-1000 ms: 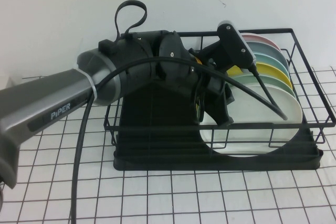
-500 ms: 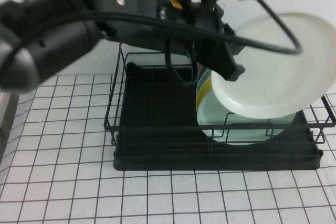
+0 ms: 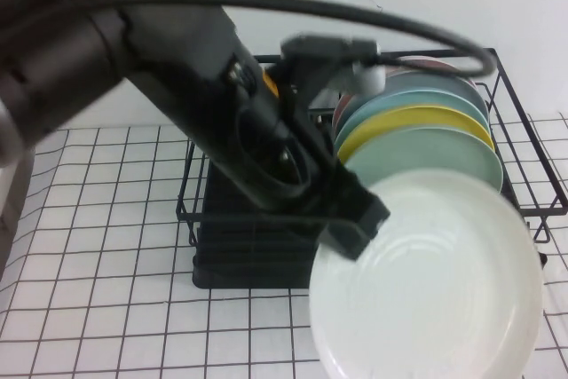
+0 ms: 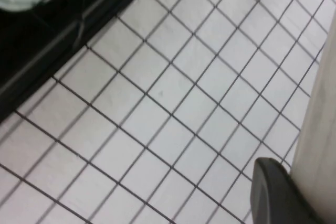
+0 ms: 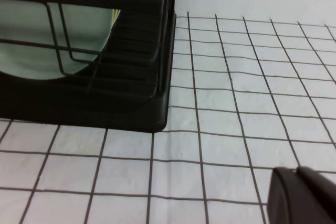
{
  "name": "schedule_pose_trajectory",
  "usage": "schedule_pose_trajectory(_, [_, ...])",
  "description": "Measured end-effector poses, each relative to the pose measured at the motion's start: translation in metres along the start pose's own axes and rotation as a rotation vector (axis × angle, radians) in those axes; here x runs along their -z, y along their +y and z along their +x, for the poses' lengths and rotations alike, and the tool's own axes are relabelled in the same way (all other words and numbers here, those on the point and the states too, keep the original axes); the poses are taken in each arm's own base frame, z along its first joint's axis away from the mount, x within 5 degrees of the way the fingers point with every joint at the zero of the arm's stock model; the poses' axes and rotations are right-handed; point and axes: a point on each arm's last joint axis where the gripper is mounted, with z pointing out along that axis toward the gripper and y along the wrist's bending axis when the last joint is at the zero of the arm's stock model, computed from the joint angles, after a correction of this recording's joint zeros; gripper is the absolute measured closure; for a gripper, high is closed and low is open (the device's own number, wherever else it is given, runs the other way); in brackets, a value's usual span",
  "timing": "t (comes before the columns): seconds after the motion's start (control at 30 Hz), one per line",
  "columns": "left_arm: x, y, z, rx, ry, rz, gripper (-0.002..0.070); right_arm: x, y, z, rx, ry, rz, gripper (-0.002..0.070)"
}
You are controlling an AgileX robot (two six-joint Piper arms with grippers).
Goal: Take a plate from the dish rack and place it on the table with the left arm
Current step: Place the plate from the table
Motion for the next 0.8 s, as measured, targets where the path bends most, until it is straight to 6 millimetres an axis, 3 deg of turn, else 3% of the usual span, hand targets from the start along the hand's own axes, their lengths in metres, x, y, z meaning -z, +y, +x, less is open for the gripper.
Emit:
schedule_pose_trajectory(0.13, [-0.035,0.013,0.009,0.069,0.118,0.036,0.0596,0.000,0.000,0.000,0.000,0.000,0.000,0.0678])
schedule_pose_trajectory(0.33, [-0.077,0.028,0.039,0.153,0.229,0.088,0.0596,0.000,0.000,0.000,0.000,0.000,0.000,0.0678])
schedule_pose_trajectory(0.57, [-0.107,0.045,0.054,0.242,0.138,0.054,0.0596,0.000,0.000,0.000,0.000,0.000,0.000,0.0678])
schedule_pose_trajectory(0.8, [-0.132,0.060,0.054,0.300,0.122,0.013,0.0596,0.000,0.000,0.000,0.000,0.000,0.000,0.0678])
